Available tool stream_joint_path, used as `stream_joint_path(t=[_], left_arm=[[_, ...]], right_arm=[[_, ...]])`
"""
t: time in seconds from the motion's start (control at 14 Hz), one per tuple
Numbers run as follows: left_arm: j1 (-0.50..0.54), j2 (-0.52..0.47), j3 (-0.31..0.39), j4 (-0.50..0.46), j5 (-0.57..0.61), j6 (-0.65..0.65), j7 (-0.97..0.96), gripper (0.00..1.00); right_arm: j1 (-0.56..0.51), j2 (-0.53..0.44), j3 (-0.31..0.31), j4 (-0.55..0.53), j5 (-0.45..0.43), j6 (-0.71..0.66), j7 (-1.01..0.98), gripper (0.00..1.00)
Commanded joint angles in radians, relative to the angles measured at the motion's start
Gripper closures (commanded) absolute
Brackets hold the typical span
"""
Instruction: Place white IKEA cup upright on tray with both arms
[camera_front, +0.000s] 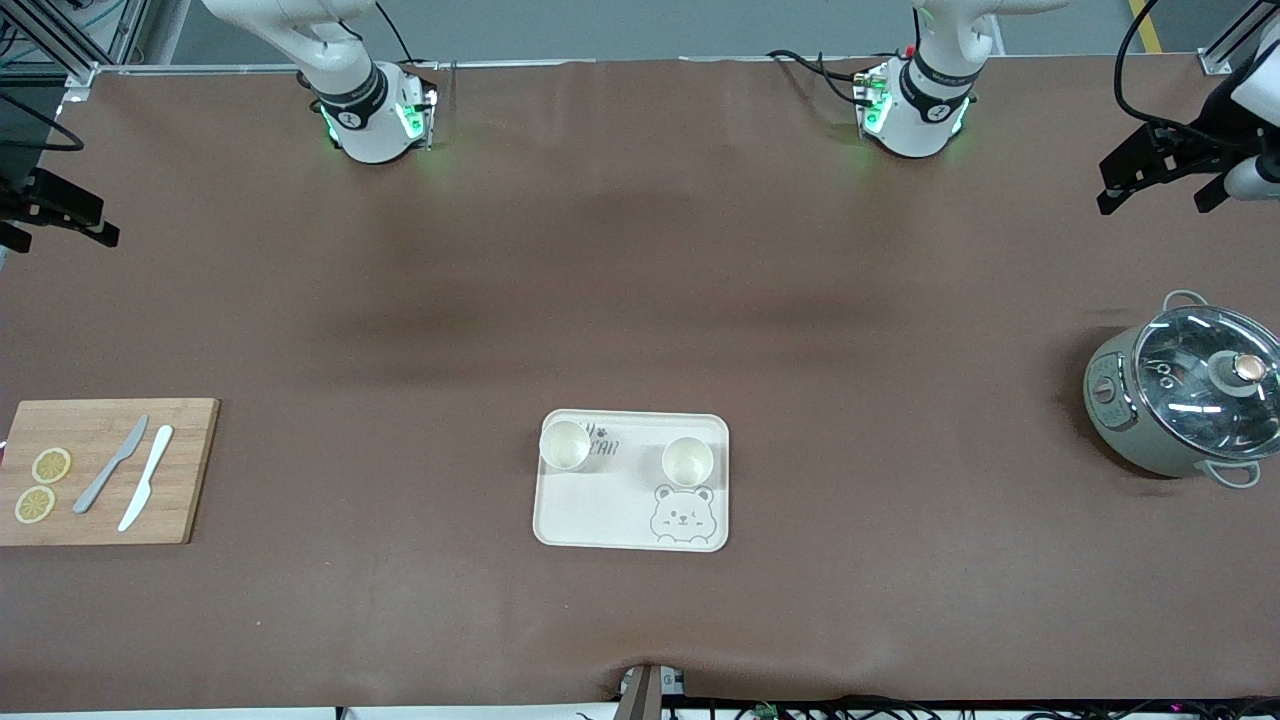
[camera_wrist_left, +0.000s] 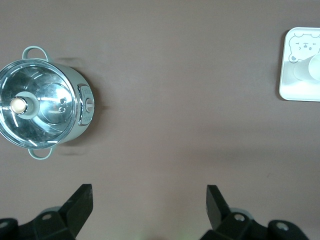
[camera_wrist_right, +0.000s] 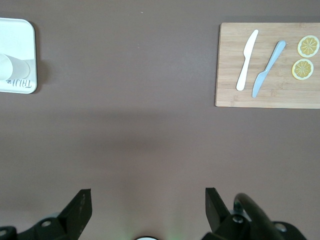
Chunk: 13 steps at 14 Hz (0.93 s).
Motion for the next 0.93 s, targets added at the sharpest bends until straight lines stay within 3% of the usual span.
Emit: stream_joint_path(t=[0.0, 0.86], left_arm=[[0.000, -0.002, 0.003, 0.000, -0.005, 0.007, 0.012, 0.00], [-0.009, 0.064, -0.005, 0.078, 0.002, 0.004, -0.002, 0.00]], right_arm=[[-0.004, -0.014, 0.004, 0.001, -0.018, -0.015, 0.004, 0.00], [0.003, -0.012, 0.005, 0.003, -0.016, -0.015, 0.004, 0.00]])
